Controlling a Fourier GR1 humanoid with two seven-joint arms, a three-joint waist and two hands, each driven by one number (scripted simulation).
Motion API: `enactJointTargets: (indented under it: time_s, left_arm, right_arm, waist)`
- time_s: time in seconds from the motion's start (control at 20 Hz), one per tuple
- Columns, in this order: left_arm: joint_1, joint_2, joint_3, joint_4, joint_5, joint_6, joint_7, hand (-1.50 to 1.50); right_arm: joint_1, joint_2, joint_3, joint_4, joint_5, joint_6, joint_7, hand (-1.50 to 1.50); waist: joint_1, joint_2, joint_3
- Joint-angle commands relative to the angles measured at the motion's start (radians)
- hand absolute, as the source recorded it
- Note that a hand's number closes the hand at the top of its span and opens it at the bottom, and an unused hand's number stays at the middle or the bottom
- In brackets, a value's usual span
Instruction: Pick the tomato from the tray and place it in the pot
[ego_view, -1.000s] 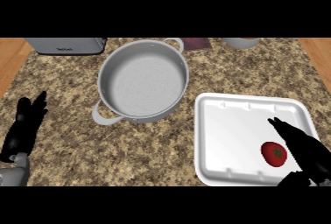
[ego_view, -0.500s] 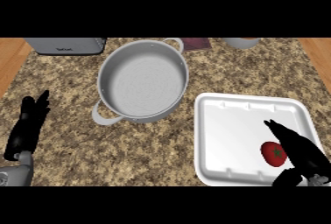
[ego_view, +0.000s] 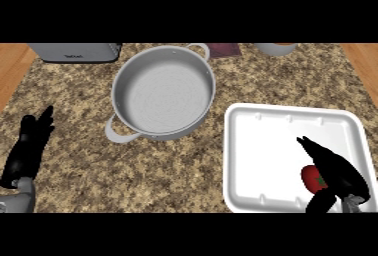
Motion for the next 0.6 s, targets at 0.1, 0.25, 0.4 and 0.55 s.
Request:
enactJointTargets:
  time_s: [0.1,0.25,0.4,0.55]
  left_arm:
    - [-0.094,-0.013,0.019,0.092,-0.033,0.004,-0.006,0.0]
    - [0.009,-0.002,0.037,-0.023,0.021,-0.048,0.011,0.0]
    - [-0.025,-0.062,-0.03,-0.076,-0.056,0.025,0.094,0.0]
    - [-0.008,-0.034,0.019,0.019,-0.039,-0.004,-0.027,0.0]
  right_arm:
    - [-0.074,0.041,-0.027,0.091,0.019,0.014,-0.006,1.5]
    - [-0.019,0.039,0.006,0.123,0.073,-0.131,-0.127,1.5]
    - [-0.033,0.032,0.009,0.114,0.111,-0.175,-0.142,1.5]
    - [-0.049,0.009,0.014,0.079,0.154,-0.167,-0.14,1.5]
  waist:
    - [-0.002,0.002,0.002]
    - [0.002,0.001,0.002]
    - [0.0,0.001,0.003]
    - [0.0,0.002,0.002]
